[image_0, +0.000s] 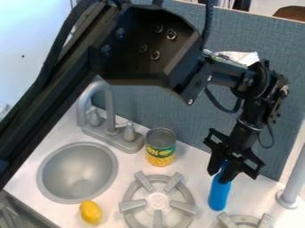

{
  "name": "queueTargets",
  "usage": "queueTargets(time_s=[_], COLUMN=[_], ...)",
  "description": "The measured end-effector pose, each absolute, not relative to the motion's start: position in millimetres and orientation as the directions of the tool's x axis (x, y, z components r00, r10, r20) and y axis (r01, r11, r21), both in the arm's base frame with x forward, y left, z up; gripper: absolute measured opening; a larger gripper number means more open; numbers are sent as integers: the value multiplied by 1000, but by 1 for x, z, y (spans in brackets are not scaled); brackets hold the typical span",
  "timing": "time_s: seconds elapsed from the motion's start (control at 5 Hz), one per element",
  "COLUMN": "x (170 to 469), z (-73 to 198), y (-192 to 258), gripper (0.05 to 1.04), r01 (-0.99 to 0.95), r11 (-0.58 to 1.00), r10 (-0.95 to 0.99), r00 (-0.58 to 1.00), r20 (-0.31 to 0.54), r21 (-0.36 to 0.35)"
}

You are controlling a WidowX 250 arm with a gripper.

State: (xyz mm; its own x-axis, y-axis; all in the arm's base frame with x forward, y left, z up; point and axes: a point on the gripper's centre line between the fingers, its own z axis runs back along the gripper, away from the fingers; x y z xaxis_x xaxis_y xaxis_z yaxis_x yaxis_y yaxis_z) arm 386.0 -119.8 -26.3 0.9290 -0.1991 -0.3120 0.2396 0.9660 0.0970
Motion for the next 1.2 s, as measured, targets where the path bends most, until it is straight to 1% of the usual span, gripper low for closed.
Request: queueTargets(time_s=[0.2,0.4,0.6,0.8,1.0,1.2], x=[387,381,373,372,365,350], z=[-27,-35,-33,-18,-12,6], y=[-122,-123,-124,-124,-118,-105], gripper=[400,707,975,1003,1000,1000], r01=[247,252,246,240,236,197], r11=[966,966,969,970,970,974], r10=[-211,-224,-225,-224,-215,-167], r00=[929,923,927,938,942,957], r20=[-305,-314,-299,-264,-257,-235], r21=[83,50,32,30,54,112])
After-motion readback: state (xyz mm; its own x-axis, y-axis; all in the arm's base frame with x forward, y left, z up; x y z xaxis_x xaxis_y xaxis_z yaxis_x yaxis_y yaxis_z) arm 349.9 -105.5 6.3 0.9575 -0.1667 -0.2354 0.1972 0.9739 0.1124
